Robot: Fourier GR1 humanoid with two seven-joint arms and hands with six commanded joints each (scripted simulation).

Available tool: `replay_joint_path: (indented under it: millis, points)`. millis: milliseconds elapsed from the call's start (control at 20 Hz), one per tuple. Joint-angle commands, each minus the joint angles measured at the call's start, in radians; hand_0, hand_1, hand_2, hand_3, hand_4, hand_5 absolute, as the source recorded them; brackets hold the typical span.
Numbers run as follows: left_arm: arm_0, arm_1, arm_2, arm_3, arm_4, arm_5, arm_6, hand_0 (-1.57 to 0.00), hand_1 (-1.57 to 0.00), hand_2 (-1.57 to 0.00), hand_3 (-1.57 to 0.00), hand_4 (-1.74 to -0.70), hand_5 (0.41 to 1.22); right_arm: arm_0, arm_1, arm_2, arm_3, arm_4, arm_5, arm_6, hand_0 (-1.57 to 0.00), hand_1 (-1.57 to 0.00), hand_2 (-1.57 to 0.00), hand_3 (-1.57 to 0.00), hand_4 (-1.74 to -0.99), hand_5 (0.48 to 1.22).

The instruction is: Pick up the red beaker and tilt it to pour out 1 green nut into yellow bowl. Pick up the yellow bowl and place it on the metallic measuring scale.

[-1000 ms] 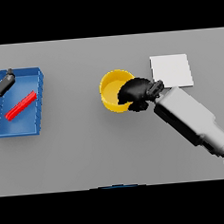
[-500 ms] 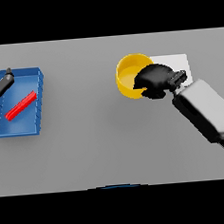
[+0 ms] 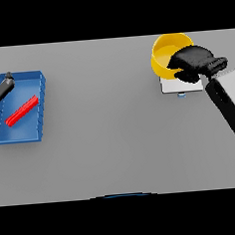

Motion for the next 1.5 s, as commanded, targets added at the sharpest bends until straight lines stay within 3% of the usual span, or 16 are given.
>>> replay_joint_path:
  millis: [0, 150, 350, 500, 600, 800, 900, 1000, 1050, 1150, 1250, 1450]
  points:
    - [-0.006, 0.002, 0.002, 0.003, 0.000, -0.001, 0.007, 0.00, 0.00, 0.00, 0.00, -0.73, 0.696, -0.009, -0.001, -0.011, 0.037, 0.000, -0.014, -0.011, -1.57, -1.57, -1.51, -1.17, -1.741, 1.221]
    - [0.007, 0.004, 0.000, -0.010, -0.003, 0.001, 0.000, 0.00, 0.00, 0.00, 0.00, -0.73, 0.685, -0.020, 0.006, -0.019, 0.150, 0.027, -0.087, -0.027, -1.57, -1.57, -1.48, -1.23, -1.741, 1.221]
    - [0.006, 0.012, 0.006, -0.005, -0.002, -0.002, 0.007, 0.00, 0.00, 0.00, 0.00, -0.72, 0.682, -0.024, 0.013, -0.028, 0.242, 0.031, -0.119, -0.046, -1.57, -1.57, -1.41, -1.35, -1.741, 1.221]
    - [0.012, 0.004, 0.000, -0.016, -0.004, 0.002, 0.006, 0.00, 0.00, 0.00, 0.00, -0.72, 0.678, -0.026, 0.028, -0.030, 0.276, 0.031, -0.137, -0.044, -1.57, -1.57, -1.40, -1.35, -1.741, 1.221]
    - [0.013, 0.013, 0.013, -0.010, 0.005, 0.000, 0.002, 0.00, 0.00, 0.00, 0.00, -0.73, 0.675, -0.009, 0.033, -0.030, 0.306, 0.031, -0.164, -0.076, -1.57, -1.57, -1.36, -1.34, -1.741, 1.221]
    - [-0.007, 0.007, 0.002, 0.013, -0.007, -0.003, 0.000, 0.00, 0.00, 0.00, 0.00, -0.72, 0.669, -0.026, 0.040, -0.041, 0.352, 0.022, -0.176, -0.111, -1.50, -1.57, -1.33, -1.46, -1.741, 1.221]
    - [-0.002, 0.008, -0.001, 0.004, -0.006, -0.009, 0.007, 0.00, 0.00, 0.00, 0.00, -0.72, 0.667, -0.021, 0.053, -0.040, 0.351, 0.020, -0.177, -0.095, -1.45, -1.50, -1.38, -1.39, -1.734, 1.221]
    - [-0.014, 0.004, -0.004, 0.011, -0.013, -0.002, 0.015, 0.00, 0.00, 0.00, 0.00, -0.72, 0.671, -0.035, 0.060, -0.040, 0.357, 0.017, -0.166, -0.098, -1.49, -1.48, -1.45, -1.10, -1.737, 1.221]
    - [-0.018, -0.002, -0.006, 0.020, -0.014, -0.002, 0.012, 0.00, 0.00, 0.00, 0.00, -0.72, 0.671, -0.030, 0.061, -0.043, 0.352, 0.016, -0.168, -0.093, -1.44, -1.34, -1.29, -0.99, -1.688, 1.221]
    - [-0.015, 0.000, -0.002, 0.037, -0.011, -0.002, -0.007, 0.00, 0.00, 0.00, 0.00, -0.72, 0.668, -0.026, 0.050, -0.039, 0.348, 0.019, -0.151, -0.091, -0.99, -0.88, -0.92, -0.80, -1.629, 1.080]
    - [-0.027, -0.005, -0.007, 0.026, -0.017, 0.002, 0.005, 0.00, 0.00, 0.00, 0.00, -0.72, 0.666, -0.039, 0.056, -0.018, 0.359, 0.041, -0.143, -0.084, -0.63, -0.56, -0.66, -0.66, -1.593, 0.987]
    - [-0.024, -0.002, 0.001, 0.032, -0.007, -0.002, 0.006, 0.00, 0.00, 0.00, 0.00, -0.72, 0.663, -0.048, 0.047, -0.002, 0.364, 0.056, -0.148, -0.127, -0.26, -0.23, -0.30, -0.46, -1.554, 0.891]
